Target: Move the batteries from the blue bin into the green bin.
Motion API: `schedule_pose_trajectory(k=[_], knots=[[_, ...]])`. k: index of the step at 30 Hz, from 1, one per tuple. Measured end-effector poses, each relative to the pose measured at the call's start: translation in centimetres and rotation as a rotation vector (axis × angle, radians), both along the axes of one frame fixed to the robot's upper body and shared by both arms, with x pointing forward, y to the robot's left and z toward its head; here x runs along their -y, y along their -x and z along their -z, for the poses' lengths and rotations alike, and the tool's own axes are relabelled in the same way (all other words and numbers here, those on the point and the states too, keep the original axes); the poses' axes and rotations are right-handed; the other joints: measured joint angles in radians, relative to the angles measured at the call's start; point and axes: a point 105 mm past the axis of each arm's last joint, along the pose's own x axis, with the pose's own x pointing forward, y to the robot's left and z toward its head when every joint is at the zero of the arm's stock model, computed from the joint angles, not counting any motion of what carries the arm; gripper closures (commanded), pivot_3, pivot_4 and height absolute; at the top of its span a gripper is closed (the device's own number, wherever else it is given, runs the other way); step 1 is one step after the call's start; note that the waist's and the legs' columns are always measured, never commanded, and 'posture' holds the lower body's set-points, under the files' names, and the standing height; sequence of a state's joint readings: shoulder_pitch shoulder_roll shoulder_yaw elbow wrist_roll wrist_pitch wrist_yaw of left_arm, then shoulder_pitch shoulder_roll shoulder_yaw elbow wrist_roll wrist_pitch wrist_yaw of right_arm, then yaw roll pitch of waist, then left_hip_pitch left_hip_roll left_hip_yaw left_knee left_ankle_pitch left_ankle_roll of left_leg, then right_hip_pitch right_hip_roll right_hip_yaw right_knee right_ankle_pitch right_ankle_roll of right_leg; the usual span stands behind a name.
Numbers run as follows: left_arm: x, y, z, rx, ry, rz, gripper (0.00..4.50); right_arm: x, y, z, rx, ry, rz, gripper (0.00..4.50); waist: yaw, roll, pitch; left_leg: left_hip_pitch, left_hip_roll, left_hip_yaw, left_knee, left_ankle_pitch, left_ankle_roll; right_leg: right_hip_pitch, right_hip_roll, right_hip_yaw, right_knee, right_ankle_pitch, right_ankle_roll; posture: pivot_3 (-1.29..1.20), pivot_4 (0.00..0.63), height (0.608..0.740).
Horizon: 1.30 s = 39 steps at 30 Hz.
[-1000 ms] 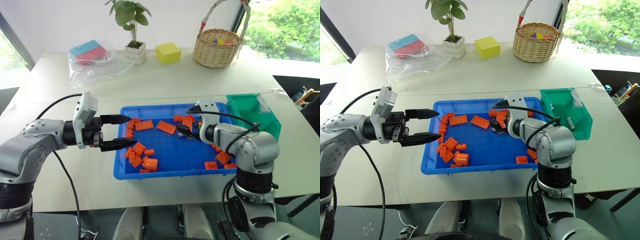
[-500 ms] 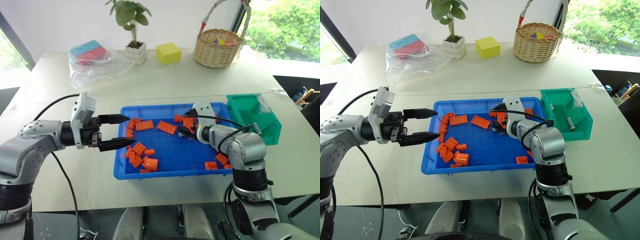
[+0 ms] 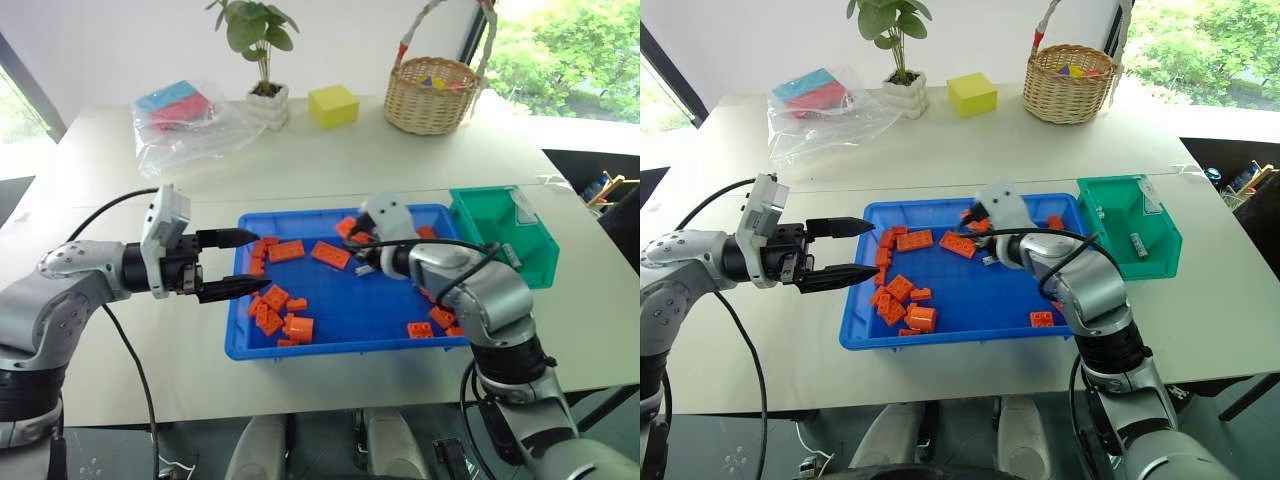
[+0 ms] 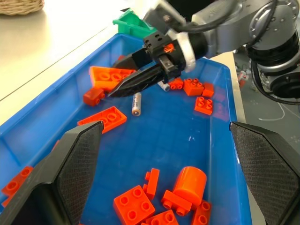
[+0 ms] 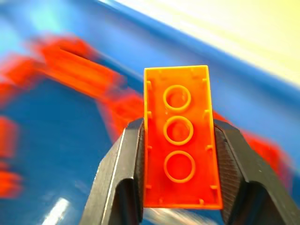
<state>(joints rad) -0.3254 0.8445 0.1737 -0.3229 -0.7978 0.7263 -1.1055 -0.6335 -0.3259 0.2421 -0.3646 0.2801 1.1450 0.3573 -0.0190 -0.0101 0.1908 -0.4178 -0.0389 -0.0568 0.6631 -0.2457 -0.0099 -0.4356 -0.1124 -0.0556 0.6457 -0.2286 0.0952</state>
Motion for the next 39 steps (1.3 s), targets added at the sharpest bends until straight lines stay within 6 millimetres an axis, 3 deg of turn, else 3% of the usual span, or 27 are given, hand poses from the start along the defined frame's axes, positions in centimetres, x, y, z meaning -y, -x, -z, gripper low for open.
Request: schedule_pose_trajectory(k=[3,4,7,11,18,22,28,38,39], knots=[[0.0,0.0,0.0,0.001,0.001,0.000,0.00,-1.8,-0.4,0.8,-0.028,-0.007,-0.066,3.22,0.003,0.000,0.000,0.000,0.000,0.000,0.000,0.000,0.000,0.001,0.000,0.000,0.000,0.000,0.000,0.00,0.150,0.702],[0.0,-0.1,-0.1,0.002,0.001,-0.001,0.00,-2.4,-0.6,1.5,-0.057,-0.011,-0.082,2.19,0.004,0.000,0.000,0.000,-0.001,0.000,0.000,0.000,0.000,0.001,0.000,0.000,0.000,0.000,0.000,0.00,0.150,0.702],[0.0,-0.1,-0.2,0.006,0.002,0.000,0.00,-3.2,-1.0,3.0,-0.102,0.014,-0.121,0.85,0.005,0.000,0.000,0.000,-0.001,0.000,0.000,0.000,0.000,0.000,0.000,0.000,0.000,0.000,0.000,0.00,0.150,0.702],[0.1,-0.1,-0.4,0.013,0.003,0.003,0.00,-2.0,-1.3,2.4,-0.062,0.090,-0.219,0.85,0.006,0.000,0.000,0.000,-0.001,0.000,0.000,0.000,0.000,0.000,-0.001,0.000,-0.001,0.000,0.000,0.00,0.150,0.702],[0.1,-0.1,-0.4,0.013,0.001,0.005,0.00,4.5,-0.4,-0.6,0.039,0.261,-0.446,0.85,0.005,-0.001,0.001,0.000,0.000,0.000,0.000,0.000,0.000,0.001,-0.001,-0.001,-0.002,0.000,0.000,0.00,0.150,0.702],[0.2,-0.2,-0.5,0.019,0.004,0.008,0.00,6.0,0.3,0.4,-0.002,0.287,-0.538,0.85,0.000,-0.001,0.001,0.000,0.001,0.001,0.000,0.000,0.000,0.001,0.000,-0.001,-0.002,0.000,0.000,0.00,0.150,0.702],[0.3,-0.3,-0.9,0.034,0.006,0.013,0.00,6.3,-0.8,2.1,-0.011,0.296,-0.523,0.85,0.007,-0.002,0.001,-0.001,0.000,0.001,0.000,0.000,0.000,0.001,0.000,0.000,-0.003,0.000,0.000,0.00,0.150,0.702],[0.4,-0.5,-1.5,0.052,0.005,0.016,0.00,8.6,-2.0,4.4,-0.025,0.368,-0.491,0.85,0.007,-0.002,0.002,-0.001,0.000,0.001,0.000,0.000,0.000,0.001,-0.001,0.000,-0.003,0.000,0.000,0.00,0.150,0.702],[0.4,-0.5,-1.5,0.052,0.006,0.014,0.00,8.6,-2.0,4.4,-0.021,0.370,-0.494,1.09,0.007,-0.002,0.002,-0.001,0.000,0.001,0.000,0.000,0.000,0.001,-0.001,0.000,-0.003,0.000,0.000,0.00,0.150,0.702]])
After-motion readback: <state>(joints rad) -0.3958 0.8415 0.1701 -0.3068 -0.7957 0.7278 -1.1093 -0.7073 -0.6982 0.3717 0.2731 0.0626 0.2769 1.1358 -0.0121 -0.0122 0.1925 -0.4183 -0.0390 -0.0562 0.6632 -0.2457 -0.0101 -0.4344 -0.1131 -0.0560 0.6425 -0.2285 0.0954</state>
